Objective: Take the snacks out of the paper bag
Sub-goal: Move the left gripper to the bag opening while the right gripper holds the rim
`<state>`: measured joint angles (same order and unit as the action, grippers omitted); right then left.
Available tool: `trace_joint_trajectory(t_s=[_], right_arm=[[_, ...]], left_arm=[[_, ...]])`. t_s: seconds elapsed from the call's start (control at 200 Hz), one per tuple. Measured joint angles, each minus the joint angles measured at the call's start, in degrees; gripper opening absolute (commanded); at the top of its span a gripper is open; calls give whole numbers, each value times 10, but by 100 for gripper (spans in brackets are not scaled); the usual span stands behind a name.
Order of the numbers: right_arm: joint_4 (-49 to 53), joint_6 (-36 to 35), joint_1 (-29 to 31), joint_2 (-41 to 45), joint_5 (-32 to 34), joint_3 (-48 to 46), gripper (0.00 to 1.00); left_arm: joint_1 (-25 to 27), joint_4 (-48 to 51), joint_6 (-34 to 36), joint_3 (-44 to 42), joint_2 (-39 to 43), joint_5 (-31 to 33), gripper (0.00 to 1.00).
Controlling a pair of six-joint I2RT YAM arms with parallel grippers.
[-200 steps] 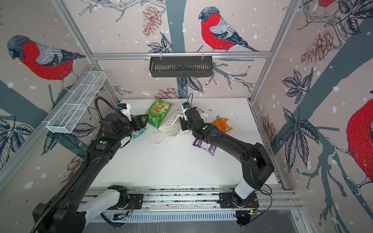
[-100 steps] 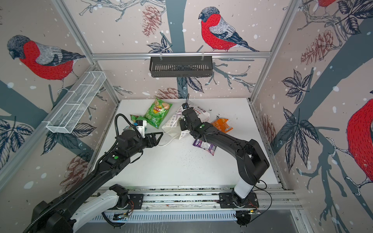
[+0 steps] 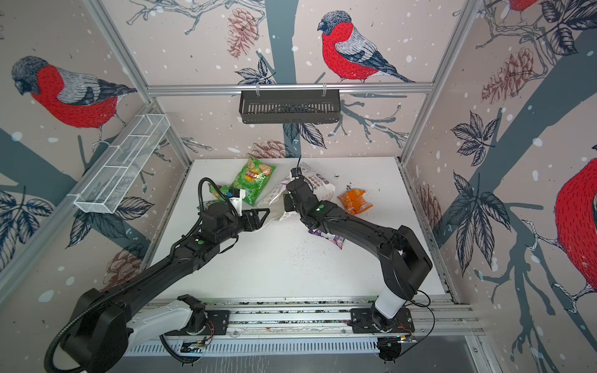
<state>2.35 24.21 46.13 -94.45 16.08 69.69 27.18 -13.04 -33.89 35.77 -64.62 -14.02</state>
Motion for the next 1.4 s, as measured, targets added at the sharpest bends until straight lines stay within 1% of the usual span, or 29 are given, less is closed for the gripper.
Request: trace_joint_trajectory(t_s=[0.04, 0.055, 0.07, 0.1, 0.115, 0.16, 0.265, 0.295, 0.37, 0.485, 0.56, 0.625, 0.69, 0.755, 0.836, 0.876, 1.041, 1.186, 1.296, 1.401], right_arm=[[1, 1, 1, 0, 0, -2, 5], [2, 1, 2, 0, 0, -3, 6], [2, 2, 2, 0, 0, -3, 10], [2, 3, 2, 0, 0, -3, 20], [2, 4, 2, 0, 0, -3, 23], [3, 12, 2, 0, -2, -3, 28], [17, 10, 5, 4, -7, -5, 47], [22, 9, 6, 6, -7, -6, 49], [38, -4, 11, 6, -14, -3, 50], [80, -16, 21, -9, -9, 24, 53], [104, -21, 27, -21, 3, 45, 52], [126, -28, 33, -35, 17, 67, 46], [143, -34, 40, -52, 31, 91, 35], [161, -41, 48, -70, 44, 115, 30], [178, -50, 57, -88, 61, 142, 15], [186, -53, 60, -96, 70, 152, 10], [209, -61, 69, -108, 96, 174, 6], [216, -61, 71, -107, 98, 175, 3], [218, -61, 71, -106, 97, 177, 3], [218, -59, 71, -104, 91, 179, 2]], left_arm=[[0, -2, 4, 4, -4, 3, 73], [0, -3, 5, 4, -5, 3, 73], [0, -5, 5, 4, -6, 3, 73], [0, -6, 5, 3, -6, 4, 73], [0, -8, 4, 1, -6, 4, 73], [1, -13, 4, -9, -3, 7, 73], [1, -9, 3, -37, 17, 26, 73], [1, -8, 3, -43, 26, 37, 73], [1, -6, 3, -52, 50, 58, 72], [1, -3, 3, -54, 82, 86, 73], [1, -4, 3, -59, 96, 97, 73], [1, -4, 2, -66, 99, 103, 73], [1, -6, -2, -77, 96, 110, 73], [1, -13, -6, -90, 88, 110, 73], [1, -23, -8, -107, 76, 110, 73], [1, -32, -10, -114, 71, 110, 73], [1, -50, -19, -117, 48, 108, 73], [0, -77, -24, -122, 36, 111, 74], [-3, -99, -32, -121, 0, 109, 73], [-4, -125, -38, -114, -34, 87, 73]])
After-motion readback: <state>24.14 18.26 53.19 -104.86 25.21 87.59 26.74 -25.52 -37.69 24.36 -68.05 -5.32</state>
